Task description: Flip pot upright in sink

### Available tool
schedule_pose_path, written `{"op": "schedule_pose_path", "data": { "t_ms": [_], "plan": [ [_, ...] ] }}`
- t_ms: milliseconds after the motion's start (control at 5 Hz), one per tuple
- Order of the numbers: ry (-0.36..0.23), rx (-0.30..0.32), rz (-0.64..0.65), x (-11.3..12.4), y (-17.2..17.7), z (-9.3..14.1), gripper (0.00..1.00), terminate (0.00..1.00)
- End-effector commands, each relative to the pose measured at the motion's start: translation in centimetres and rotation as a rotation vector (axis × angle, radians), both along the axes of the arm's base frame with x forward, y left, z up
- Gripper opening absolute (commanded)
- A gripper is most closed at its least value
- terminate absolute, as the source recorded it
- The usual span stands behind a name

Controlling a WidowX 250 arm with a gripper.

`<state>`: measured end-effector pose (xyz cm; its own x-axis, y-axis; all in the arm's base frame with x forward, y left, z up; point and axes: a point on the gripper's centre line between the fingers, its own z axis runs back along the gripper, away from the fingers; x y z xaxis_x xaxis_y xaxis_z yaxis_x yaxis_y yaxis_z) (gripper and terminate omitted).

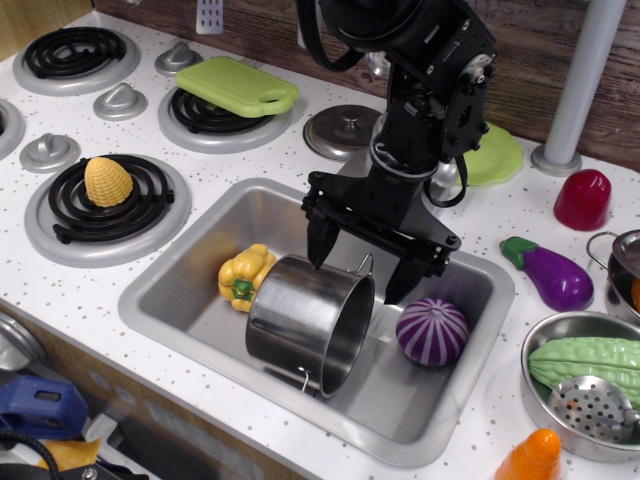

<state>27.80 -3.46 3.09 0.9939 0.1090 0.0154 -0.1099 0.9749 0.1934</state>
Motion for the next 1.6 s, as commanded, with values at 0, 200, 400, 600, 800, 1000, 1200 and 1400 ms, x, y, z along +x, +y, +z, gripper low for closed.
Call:
{"op": "schedule_pose_path", "data": {
  "t_ms": [0,200,400,600,800,1000,1200,1400],
  "plan": [
    [0.000,0.000,0.000,0.0,0.0,0.0,1.00,0.00],
    [0.016,0.070,-0.026,0.0,-0.2,-0.2,1.00,0.00],
    [0.008,0.117,-0.036,-0.1,0.0,-0.8,1.00,0.00],
    [0.005,0.213,-0.038,-0.2,-0.1,-1.3,1.00,0.00],
    [-0.061,0.385,-0.043,-0.4,-0.1,-2.3,1.00,0.00],
    [-0.109,0.501,-0.058,-0.5,0.4,-3.3,1.00,0.00],
    [-0.122,0.592,-0.075,-0.5,1.1,-3.7,1.00,0.00],
    [-0.122,0.605,-0.082,-0.5,1.6,-3.6,1.00,0.00]
  ]
}}
